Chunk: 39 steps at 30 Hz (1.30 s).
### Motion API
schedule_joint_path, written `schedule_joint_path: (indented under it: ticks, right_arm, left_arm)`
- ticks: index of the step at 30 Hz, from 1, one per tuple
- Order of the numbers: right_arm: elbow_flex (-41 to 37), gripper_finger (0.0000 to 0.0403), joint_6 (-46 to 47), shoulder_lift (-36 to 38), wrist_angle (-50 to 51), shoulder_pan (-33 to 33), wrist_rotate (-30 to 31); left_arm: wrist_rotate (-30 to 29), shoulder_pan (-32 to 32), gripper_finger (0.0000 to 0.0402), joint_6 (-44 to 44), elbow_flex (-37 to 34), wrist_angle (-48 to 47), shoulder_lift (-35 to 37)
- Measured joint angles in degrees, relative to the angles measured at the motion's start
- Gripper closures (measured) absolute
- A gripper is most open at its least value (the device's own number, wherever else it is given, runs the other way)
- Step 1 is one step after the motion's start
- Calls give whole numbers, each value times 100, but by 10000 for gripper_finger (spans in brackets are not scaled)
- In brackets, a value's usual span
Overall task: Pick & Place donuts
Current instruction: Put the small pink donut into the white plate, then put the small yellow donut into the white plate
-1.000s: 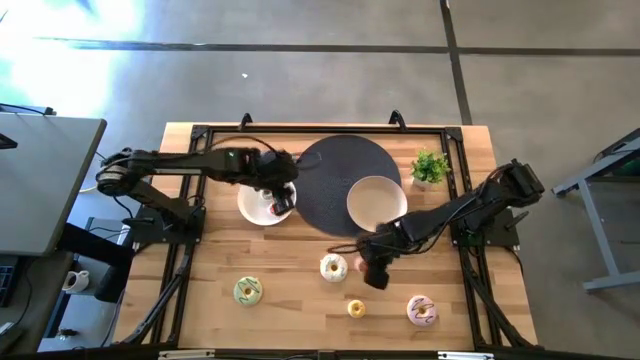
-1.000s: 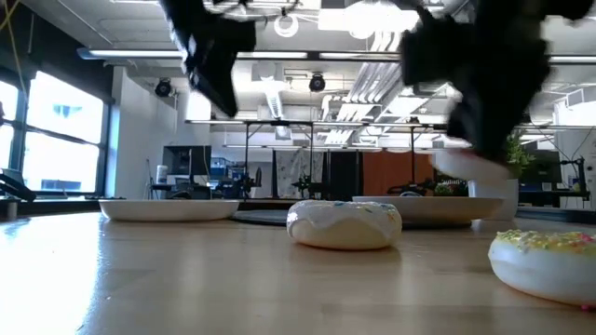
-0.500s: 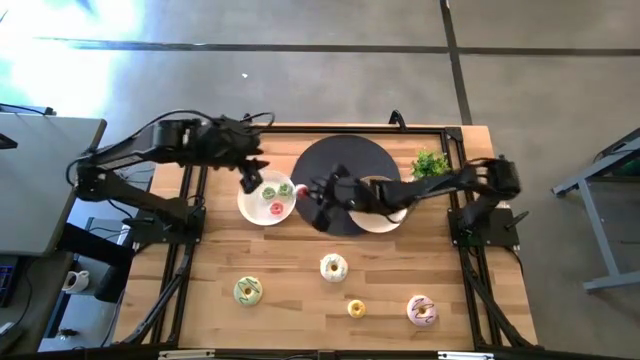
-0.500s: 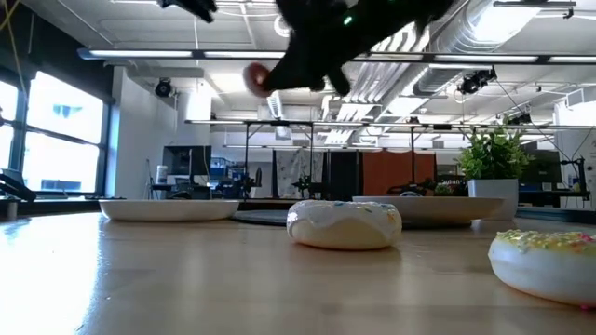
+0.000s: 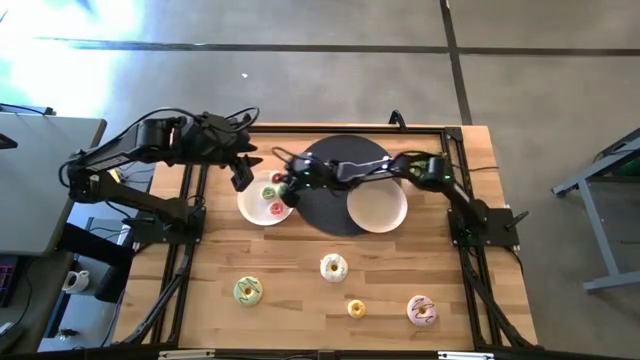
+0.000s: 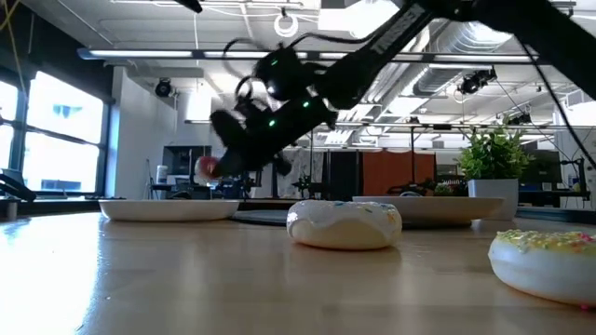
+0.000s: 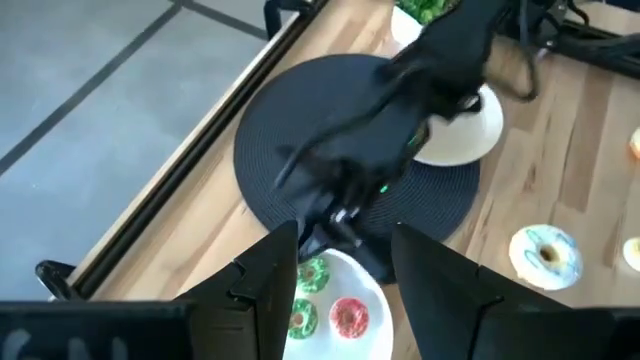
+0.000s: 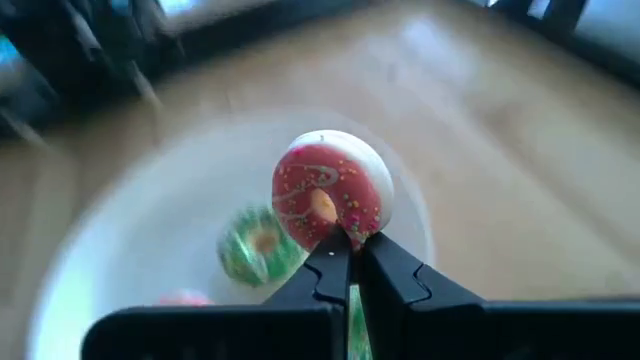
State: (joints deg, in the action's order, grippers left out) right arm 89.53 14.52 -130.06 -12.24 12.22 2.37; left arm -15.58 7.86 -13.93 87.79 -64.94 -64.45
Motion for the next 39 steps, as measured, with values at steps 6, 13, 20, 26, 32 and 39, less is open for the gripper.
schedule_joint_path:
  ticks: [6,13,20,26,32,39]
  right_arm:
    - [1553,395,-271,-779,1929,3,326]
    - [1967,378,-583,-869,2394,12,147]
    - [1941,332,-814,-869,2567,17,-111]
    - [1939,301,-857,-866,2648,21,37]
    - [1937,294,-922,-484,3271,19,35]
    - [1937,294,-1515,651,4983,-124,189]
  left_arm:
    - [26,-1,241,13,-124,-95,-67]
    - [14,0,241,13,-239,-132,-63]
    - [-4,1,241,13,-239,-120,-59]
    - [-2,0,241,13,-239,-112,-59]
    - [0,0,241,13,-239,-112,-59]
    - [149,0,241,13,-294,-75,-197]
